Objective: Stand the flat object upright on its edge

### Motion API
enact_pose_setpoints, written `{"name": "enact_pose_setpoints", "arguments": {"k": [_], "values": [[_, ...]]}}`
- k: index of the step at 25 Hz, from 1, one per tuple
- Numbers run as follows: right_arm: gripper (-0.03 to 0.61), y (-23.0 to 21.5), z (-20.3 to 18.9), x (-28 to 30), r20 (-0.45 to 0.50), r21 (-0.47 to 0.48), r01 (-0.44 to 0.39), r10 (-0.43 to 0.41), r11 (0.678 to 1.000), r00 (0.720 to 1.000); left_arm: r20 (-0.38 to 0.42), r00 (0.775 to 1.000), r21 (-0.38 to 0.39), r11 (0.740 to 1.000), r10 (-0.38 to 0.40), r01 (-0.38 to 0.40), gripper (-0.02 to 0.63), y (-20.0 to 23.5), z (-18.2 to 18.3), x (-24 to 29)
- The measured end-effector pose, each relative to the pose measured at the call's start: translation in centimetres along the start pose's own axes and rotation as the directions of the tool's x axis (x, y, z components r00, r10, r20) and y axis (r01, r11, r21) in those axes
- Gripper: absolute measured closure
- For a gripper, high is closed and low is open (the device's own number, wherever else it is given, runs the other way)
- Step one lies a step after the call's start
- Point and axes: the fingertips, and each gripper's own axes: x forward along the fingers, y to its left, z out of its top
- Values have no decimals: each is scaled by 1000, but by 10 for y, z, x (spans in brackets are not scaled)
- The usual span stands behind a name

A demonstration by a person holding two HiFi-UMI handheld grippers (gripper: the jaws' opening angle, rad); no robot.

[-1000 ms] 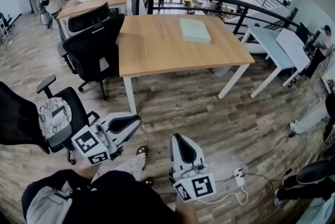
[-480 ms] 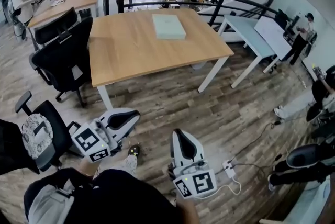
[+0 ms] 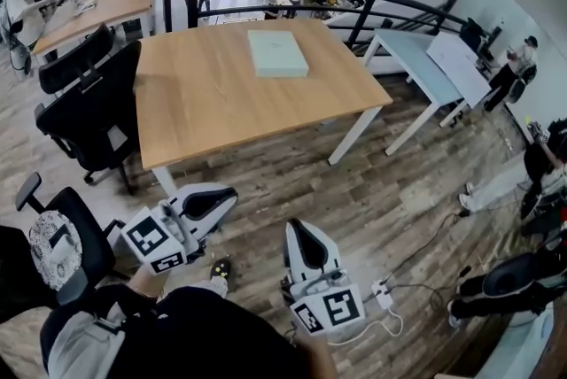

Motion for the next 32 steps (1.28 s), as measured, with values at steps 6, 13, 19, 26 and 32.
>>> {"name": "enact_pose_setpoints", "arguments": {"k": [6, 13, 19, 26, 32], "values": [[551, -16, 0, 36, -15, -5, 9, -9, 1000, 1000, 6, 1000, 5, 1000, -19, 19, 578, 36, 8, 16], [551, -39, -8, 81, -48, -5, 52, -52, 999, 998, 3, 999, 7, 999, -33, 33, 578, 83, 11, 27], [551, -47, -9, 120, -47, -6, 46, -46, 999, 998, 1, 999, -7, 999, -33, 33, 578, 123, 11, 34], [551, -61, -13, 146, -53, -8, 64, -65, 998, 996, -1, 999, -18, 999, -33, 33, 578, 155, 9, 44], [551, -68, -21, 163, -66, 9, 50, -49, 999, 997, -8, 1000, -20, 1000, -25, 25, 578, 173, 5, 53]]}}
